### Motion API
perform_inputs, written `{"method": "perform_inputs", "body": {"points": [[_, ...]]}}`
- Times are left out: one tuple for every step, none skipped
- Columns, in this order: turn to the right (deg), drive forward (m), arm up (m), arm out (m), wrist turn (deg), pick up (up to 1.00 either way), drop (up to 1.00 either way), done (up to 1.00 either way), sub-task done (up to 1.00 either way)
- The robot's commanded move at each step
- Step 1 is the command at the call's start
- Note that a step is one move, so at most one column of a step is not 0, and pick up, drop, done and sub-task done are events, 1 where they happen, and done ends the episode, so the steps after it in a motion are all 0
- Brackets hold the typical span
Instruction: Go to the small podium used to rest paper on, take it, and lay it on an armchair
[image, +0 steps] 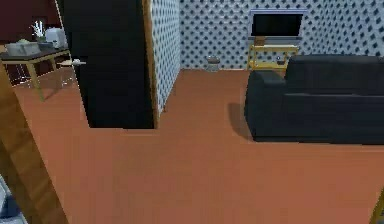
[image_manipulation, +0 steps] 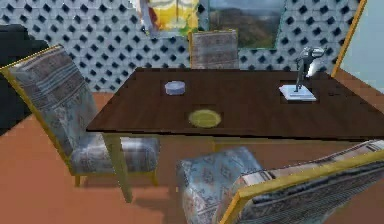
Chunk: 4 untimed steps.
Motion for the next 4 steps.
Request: {"method": "perform_inputs", "body": {"points": [[3.0, 0.00, 0.00, 0.00, 0.0, 0.00, 0.00, 0.00, 0.00], [0.0, 1.00, 0.00, 0.00, 0.0, 0.00, 0.00, 0.00, 0.00], [0.0, 1.00, 0.00, 0.00, 0.0, 0.00, 0.00, 0.00, 0.00], [3.0, 0.00, 0.00, 0.00, 0.0, 0.00, 0.00, 0.00, 0.00]]}}
